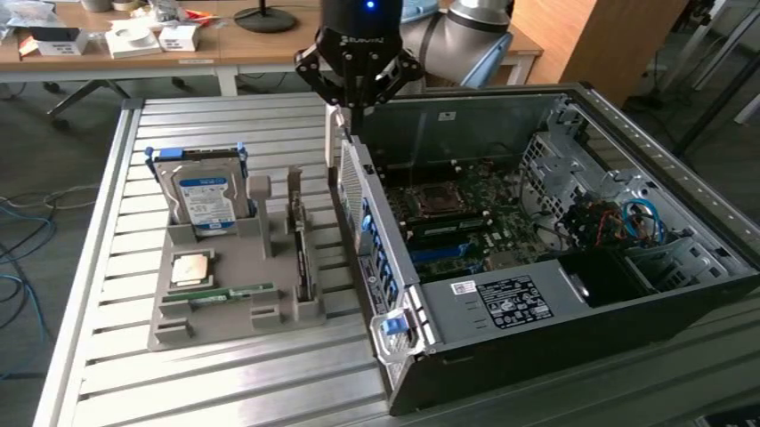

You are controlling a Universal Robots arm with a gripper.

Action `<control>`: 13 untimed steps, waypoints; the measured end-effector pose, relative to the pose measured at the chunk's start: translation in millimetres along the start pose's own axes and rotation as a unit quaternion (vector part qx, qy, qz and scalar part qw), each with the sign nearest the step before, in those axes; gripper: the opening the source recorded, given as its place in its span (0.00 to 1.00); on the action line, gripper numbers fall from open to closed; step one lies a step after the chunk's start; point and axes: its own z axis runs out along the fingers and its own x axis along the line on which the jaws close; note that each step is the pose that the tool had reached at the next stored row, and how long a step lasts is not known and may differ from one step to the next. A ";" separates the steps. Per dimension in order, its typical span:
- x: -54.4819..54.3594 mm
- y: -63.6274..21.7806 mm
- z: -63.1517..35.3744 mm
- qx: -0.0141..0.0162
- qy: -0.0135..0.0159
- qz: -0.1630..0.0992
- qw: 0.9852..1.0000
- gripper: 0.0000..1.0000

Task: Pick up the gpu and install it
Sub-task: 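Reach for the gpu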

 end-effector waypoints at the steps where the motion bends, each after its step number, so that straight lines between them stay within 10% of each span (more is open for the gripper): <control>1: 3.0 -0.2 0.0 0.000 0.000 0.000 1.000 0.11; 13: 40.6 -2.8 -0.2 0.000 0.000 0.000 1.000 0.11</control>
